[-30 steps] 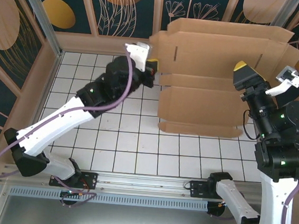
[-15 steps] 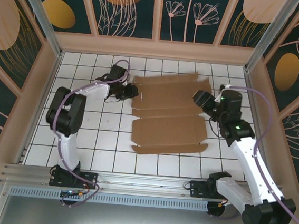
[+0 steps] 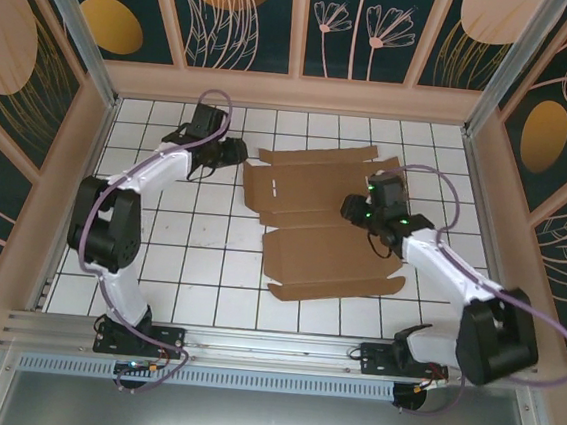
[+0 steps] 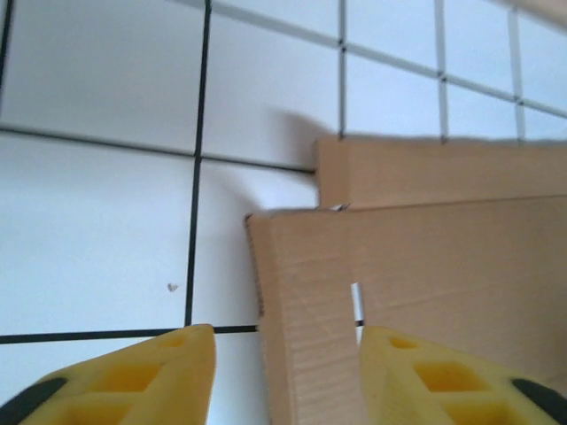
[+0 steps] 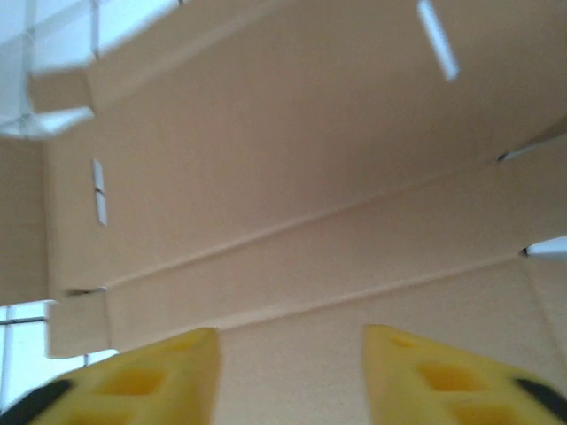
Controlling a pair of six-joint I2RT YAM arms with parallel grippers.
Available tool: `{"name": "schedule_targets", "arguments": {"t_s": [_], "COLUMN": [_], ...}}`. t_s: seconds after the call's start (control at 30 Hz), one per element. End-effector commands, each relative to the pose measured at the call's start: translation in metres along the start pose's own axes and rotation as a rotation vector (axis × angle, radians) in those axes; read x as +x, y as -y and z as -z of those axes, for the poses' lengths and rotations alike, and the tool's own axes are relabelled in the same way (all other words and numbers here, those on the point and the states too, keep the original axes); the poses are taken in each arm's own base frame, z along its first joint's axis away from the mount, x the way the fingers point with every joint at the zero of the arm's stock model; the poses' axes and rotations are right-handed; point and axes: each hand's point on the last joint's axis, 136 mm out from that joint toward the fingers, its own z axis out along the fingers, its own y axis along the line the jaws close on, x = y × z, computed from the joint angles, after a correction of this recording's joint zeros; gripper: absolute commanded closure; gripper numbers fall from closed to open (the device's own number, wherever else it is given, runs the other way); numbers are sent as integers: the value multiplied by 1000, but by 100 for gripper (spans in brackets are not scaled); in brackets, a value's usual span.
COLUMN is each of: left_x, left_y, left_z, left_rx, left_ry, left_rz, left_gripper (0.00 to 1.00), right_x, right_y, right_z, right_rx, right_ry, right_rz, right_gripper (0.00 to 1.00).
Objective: Fold the paper box
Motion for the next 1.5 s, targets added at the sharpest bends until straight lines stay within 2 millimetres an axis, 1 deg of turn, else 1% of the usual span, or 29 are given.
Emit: {"name": "schedule_targets", "arguments": {"t_s": [0.0, 0.03, 0.07, 0.1, 0.13, 0.2, 0.27, 0.3, 0.37, 0.43, 0.47, 0.57, 0.67, 0.73, 0.8, 0.87, 0.93, 0.97, 1.07, 1.13, 1.2, 1.27, 1.33, 1.4, 1.43, 1.47], "left_x": [10, 24, 38, 52, 66, 95, 123, 133, 149, 154, 156, 162, 163, 163, 161, 166, 173, 184, 195, 199, 196, 185, 159, 135, 124, 113], "left_y": [63, 79, 91, 101, 108, 114, 115, 114, 101, 88, 81, 59, 35, 22, 14, 8, 3, -6, -17, -21, -19, -17, -2, 14, 24, 32], "left_z": [18, 14, 8, 2, -5, -21, -40, -47, -60, -67, -69, -74, -76, -75, -71, -67, -62, -59, -49, -43, -35, -29, -16, -9, -6, -4], "left_rx": [87, 132, 182, 233, 280, 318, 306, 296, 259, 209, 182, 127, 102, 85, 68, 55, 54, 39, 26, 20, 32, 27, 56, 89, 105, 118], "left_ry": [44, 17, -12, -46, -79, -141, -201, -225, -262, -257, -252, -264, -271, -268, -259, -266, -274, -288, -289, -284, -270, -235, -173, -129, -112, -97], "left_rz": [-127, -136, -124, -103, -76, -53, -57, -49, 7, 23, 28, 61, 128, 152, 149, 140, 154, 165, 187, 203, 211, 196, 160, 117, 101, 90], "left_gripper": [66, 78, 91, 99, 100, 100, 100, 100, 100, 100, 100, 100, 100, 100, 100, 100, 100, 100, 100, 100, 100, 100, 100, 100, 100, 100], "right_x": [29, 37, 44, 51, 58, 68, 81, 87, 101, 114, 118, 136, 140, 132, 116, 98, 86, 84, 80, 82, 83, 77, 58, 33, 19, 8], "right_y": [7, 10, 10, 8, 5, 1, -4, -7, -12, -19, -20, -47, -78, -88, -90, -84, -72, -65, -48, -38, -31, -32, -39, -49, -53, -61], "right_z": [-28, -34, -40, -43, -45, -48, -53, -56, -63, -69, -72, -77, -74, -69, -60, -51, -48, -48, -50, -53, -57, -55, -48, -37, -31, -26], "right_rx": [63, 75, 67, 45, 15, -31, -77, -100, -137, -162, -171, -258, -350, -361, -357, -324, -257, -218, -125, -82, -41, -33, -46, -76, -89, -118], "right_ry": [-62, -77, -92, -108, -125, -148, -189, -216, -271, -314, -327, -394, -427, -397, -339, -274, -235, -228, -207, -212, -220, -207, -165, -111, -80, -57], "right_rz": [83, 91, 96, 94, 91, 79, 65, 58, 42, 39, 29, 28, 49, 78, 94, 105, 118, 127, 153, 165, 177, 191, 192, 181, 171, 175], "right_gripper": [69, 77, 88, 94, 100, 100, 100, 100, 100, 100, 100, 100, 100, 100, 100, 100, 100, 100, 100, 100, 100, 100, 97, 90, 85, 79]}}
